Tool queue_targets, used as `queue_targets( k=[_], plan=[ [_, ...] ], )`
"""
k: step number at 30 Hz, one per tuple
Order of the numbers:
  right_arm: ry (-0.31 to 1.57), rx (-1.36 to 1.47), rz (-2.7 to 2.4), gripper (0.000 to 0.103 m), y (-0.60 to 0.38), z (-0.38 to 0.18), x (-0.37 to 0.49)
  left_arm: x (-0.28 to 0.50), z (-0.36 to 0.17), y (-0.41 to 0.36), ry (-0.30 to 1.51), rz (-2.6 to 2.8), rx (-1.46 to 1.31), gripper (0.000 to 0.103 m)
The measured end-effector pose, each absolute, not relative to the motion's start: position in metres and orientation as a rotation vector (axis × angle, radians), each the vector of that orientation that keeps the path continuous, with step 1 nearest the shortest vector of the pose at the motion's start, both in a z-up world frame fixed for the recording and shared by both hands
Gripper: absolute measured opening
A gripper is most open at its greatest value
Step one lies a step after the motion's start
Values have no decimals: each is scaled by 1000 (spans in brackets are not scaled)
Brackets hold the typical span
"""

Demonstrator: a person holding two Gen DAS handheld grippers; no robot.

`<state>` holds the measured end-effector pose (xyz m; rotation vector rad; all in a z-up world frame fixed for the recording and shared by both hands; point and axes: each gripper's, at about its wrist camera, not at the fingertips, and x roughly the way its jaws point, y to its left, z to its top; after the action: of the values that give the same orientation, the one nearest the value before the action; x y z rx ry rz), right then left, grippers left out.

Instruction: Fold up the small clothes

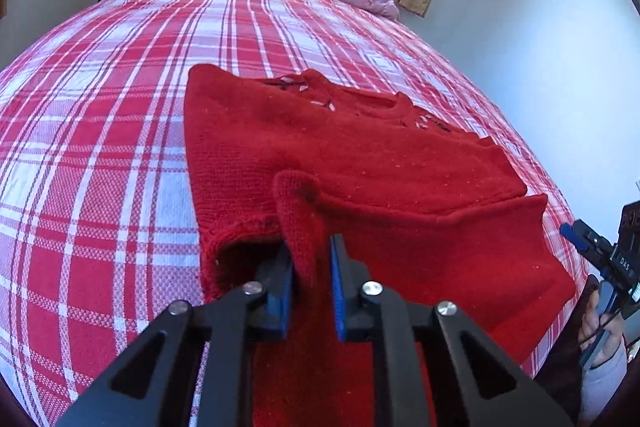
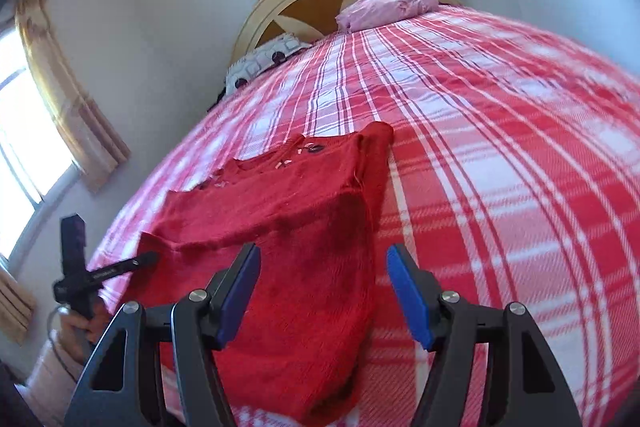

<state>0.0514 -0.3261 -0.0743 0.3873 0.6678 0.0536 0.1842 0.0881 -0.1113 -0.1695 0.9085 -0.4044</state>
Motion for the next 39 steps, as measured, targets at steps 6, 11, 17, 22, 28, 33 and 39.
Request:
queue_targets(
  k=[6,11,17,22,28,33,39],
  plan=[
    [737,307,15,66,-326,-90,93,191,-117,92,929,-399,-219,17],
    [801,301,31,25,-322,-106,110,195,-119,91,938,-400,-246,17],
    [754,212,-34,17,-301,-87,93,178,-104,88,880,-407,-170,9],
    [695,194,-67,9,-291,-69,73,161,-91,94,833,-418,-191,7],
    [687,166,-85,8,-287,-66,64,153,-81,95,777,-444,-211,7],
    [624,226,-34,6,-287,-52,52,147,-67,99,720,-460,-244,7],
    [579,173,11,6,-277,-21,60,155,-51,107,686,-438,-264,7]
  ],
)
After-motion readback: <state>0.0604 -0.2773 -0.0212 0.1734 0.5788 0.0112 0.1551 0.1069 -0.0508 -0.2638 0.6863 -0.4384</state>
